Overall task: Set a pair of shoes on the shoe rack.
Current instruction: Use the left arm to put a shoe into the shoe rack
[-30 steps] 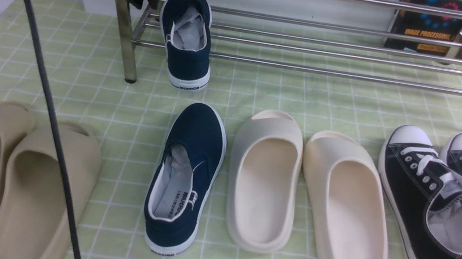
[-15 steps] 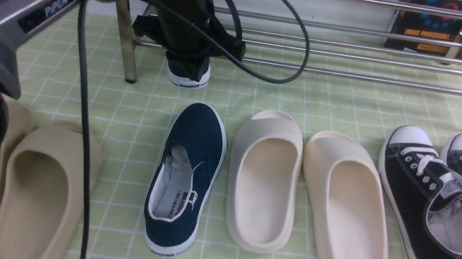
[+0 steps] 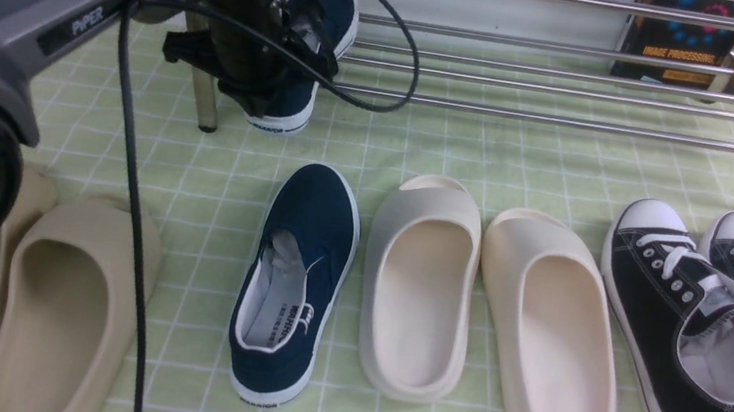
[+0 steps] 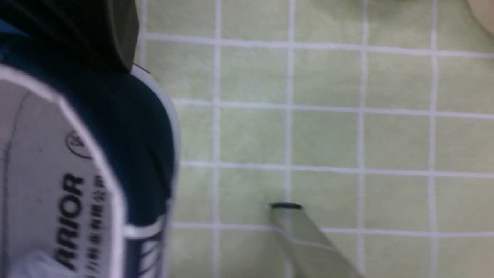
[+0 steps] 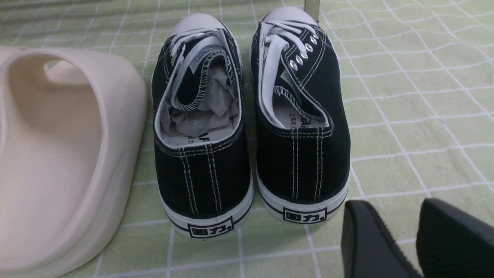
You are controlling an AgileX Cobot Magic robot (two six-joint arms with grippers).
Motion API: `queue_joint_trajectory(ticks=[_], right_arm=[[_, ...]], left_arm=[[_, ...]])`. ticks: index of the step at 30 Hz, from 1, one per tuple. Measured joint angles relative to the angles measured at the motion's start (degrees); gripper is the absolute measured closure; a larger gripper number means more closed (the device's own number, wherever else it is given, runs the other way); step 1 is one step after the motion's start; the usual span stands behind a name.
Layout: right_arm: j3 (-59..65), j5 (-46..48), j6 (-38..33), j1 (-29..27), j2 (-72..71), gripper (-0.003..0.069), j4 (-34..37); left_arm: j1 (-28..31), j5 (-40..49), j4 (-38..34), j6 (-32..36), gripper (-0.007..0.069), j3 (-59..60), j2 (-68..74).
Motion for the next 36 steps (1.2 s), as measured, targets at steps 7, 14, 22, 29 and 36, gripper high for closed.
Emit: queue_joint_trajectory(ticks=[7,14,22,29,36], right_arm=[[0.0,0.0,0.0,0.0,0.0,0.0419,0.0],[0.0,0.0,0.0,0.0,0.0,0.0419,0.0],[0.0,0.0,0.0,0.0,0.0,0.0419,0.0],[0.0,0.0,0.0,0.0,0.0,0.0419,0.0],[0.0,0.0,0.0,0.0,0.0,0.0419,0.0]], left_arm=[[1.7,-4.2,-1.0,-1.0,0.0638,0.0,0.2],[1.7,-12.1,-6.1,-1.0,0.0638,0.1,0.4],[1.6,-14.2,-11.0,2.7,0.0638,0.1,0.9],[1.6,-15.4,-12.3,3.0,0.0638,0.1,0.9],[1.6,-10.5,-12.3,3.5,0.0585,0.1,-3.2]])
